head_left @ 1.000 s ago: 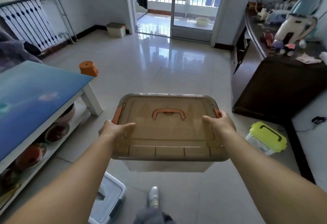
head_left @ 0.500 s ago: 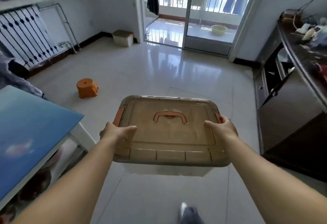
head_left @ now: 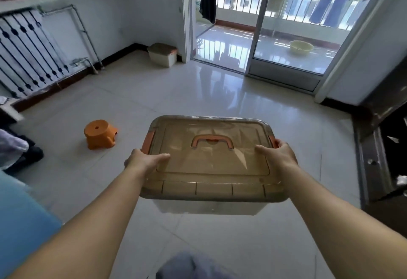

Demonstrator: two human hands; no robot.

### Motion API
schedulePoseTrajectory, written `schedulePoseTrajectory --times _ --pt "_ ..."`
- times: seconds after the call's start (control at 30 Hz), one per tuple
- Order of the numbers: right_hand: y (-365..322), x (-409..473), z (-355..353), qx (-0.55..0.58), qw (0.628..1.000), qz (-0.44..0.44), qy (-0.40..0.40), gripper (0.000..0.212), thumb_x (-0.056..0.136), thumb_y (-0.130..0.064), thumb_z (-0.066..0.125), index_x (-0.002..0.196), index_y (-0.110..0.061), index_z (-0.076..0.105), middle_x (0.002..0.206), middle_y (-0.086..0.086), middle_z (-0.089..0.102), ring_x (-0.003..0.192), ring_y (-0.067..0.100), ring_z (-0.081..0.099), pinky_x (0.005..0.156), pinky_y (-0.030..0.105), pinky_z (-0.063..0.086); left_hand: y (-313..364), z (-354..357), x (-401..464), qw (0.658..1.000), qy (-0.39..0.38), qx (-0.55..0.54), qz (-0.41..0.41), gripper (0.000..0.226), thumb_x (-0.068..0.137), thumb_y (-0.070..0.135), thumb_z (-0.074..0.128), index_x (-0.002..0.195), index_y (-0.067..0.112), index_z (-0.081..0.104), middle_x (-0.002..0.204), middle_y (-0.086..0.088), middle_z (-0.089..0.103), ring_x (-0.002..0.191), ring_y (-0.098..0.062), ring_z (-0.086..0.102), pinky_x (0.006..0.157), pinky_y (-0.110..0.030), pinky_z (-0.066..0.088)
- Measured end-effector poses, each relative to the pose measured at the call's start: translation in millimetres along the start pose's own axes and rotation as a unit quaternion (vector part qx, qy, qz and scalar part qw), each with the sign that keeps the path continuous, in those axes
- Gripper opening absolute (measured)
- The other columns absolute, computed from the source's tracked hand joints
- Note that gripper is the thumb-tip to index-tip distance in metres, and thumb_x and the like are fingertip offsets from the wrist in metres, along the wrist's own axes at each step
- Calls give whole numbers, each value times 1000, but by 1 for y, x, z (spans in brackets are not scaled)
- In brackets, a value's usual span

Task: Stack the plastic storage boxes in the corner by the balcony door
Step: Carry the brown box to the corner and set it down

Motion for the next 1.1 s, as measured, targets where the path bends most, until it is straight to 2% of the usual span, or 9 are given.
schedulePoseTrajectory --times 0.2,0.53,0.77,0.93,1.1 --pt "-104 149 74 -5 999 -27 -22 81 71 -45 73 141 -24 36 137 2 52 121 30 51 102 50 43 89 -13 154 999 13 -30 -18 100 70 41 78 147 9 23 149 -20 35 134 -41 38 101 -51 41" --pt "-279 372 183 -8 1000 -14 -20 81 73 -45 73 142 -24 36 141 2 50 124 29 50 104 47 42 265 -53 400 999 22 -2 -27 100 71 42 77 145 4 24 148 -20 36 134 -39 38 103 -48 42" --pt "-386 543 241 -38 998 -37 -17 78 74 -47 72 141 -25 38 137 4 54 119 32 53 100 43 45 367 -36 569 999 19 -26 -36 92 70 40 78 141 4 33 139 -20 48 126 -38 48 93 -43 47" --pt "-498 659 291 -59 996 -54 -50 79 73 -47 73 141 -28 37 136 5 55 120 34 52 103 50 42 443 -51 675 994 54 -71 -68 92 71 35 79 143 3 31 142 -20 45 130 -38 44 98 -44 44" --pt "-597 751 360 -79 991 -75 -72 78 74 -44 73 141 -27 37 136 5 54 118 32 54 101 49 44 501 -85 787 989 68 -106 -75 93 68 33 81 141 3 33 141 -20 47 127 -39 46 100 -47 43"
Point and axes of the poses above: each hand's wrist, its own x-axis towards the middle knuckle, its own z-axis out of the palm, y = z × x, the point moved 6 cm from there along x, towards the middle knuckle
